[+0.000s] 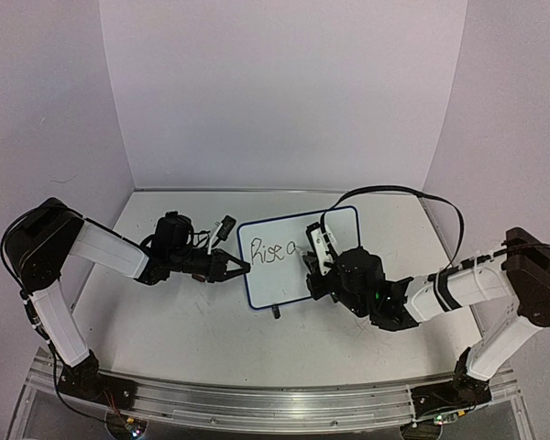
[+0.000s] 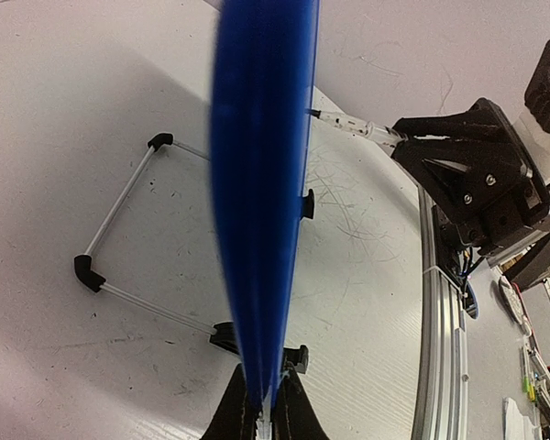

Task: Write a sentence on the whiteboard

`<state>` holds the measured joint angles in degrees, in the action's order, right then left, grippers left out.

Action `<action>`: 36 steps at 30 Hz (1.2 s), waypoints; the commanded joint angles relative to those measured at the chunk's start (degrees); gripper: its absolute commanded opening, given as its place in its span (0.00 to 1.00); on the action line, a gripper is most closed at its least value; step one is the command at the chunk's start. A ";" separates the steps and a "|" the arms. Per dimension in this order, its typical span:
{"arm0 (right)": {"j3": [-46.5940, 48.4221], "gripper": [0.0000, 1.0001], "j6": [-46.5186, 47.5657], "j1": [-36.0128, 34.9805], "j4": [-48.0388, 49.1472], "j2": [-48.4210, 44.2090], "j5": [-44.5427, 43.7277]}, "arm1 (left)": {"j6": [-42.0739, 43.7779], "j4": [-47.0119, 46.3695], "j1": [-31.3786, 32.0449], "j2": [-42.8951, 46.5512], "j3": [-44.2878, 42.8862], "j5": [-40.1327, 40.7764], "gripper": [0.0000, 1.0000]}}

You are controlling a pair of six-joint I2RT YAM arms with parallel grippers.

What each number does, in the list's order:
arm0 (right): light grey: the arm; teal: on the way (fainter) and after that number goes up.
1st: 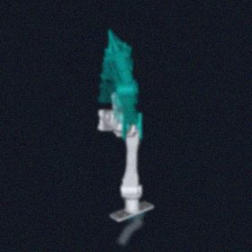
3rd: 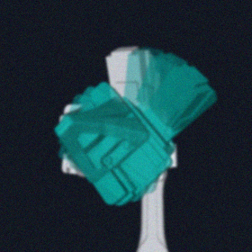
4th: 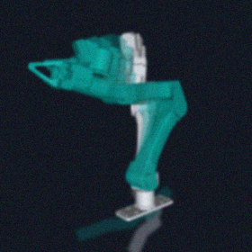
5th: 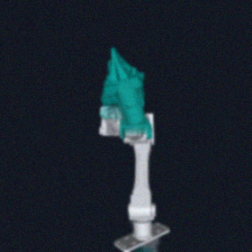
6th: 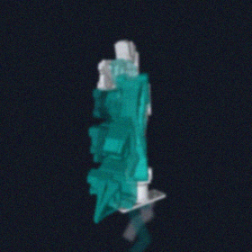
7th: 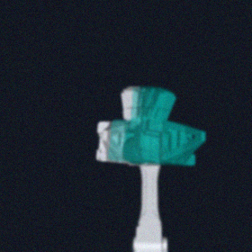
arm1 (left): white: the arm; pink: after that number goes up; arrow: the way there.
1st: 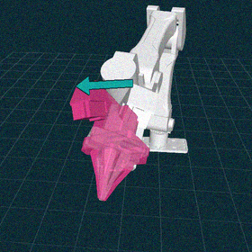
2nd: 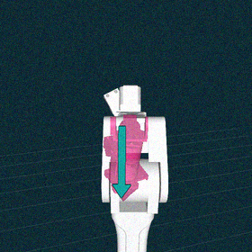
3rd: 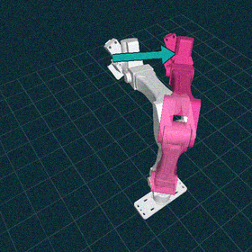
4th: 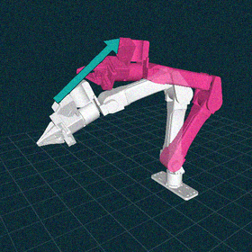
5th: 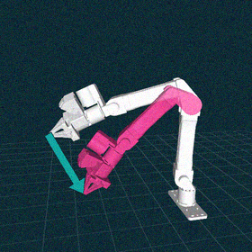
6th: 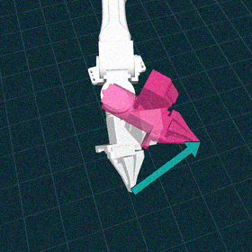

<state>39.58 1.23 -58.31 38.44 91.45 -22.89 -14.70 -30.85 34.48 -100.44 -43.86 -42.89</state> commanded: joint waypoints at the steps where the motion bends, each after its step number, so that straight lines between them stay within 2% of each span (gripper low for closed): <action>1: -0.71 0.00 -0.80 -0.26 -2.02 -1.53 -0.27 | 2.04 3.28 -0.47 1.39 -0.23 3.66 0.00; 36: -1.15 0.00 -2.72 -0.54 -4.78 -2.37 -1.91 | 2.37 3.52 -0.47 1.39 -0.03 3.81 0.00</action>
<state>39.20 -0.73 -58.95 35.48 90.73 -22.90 -13.97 -30.20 34.50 -100.14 -43.86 -42.85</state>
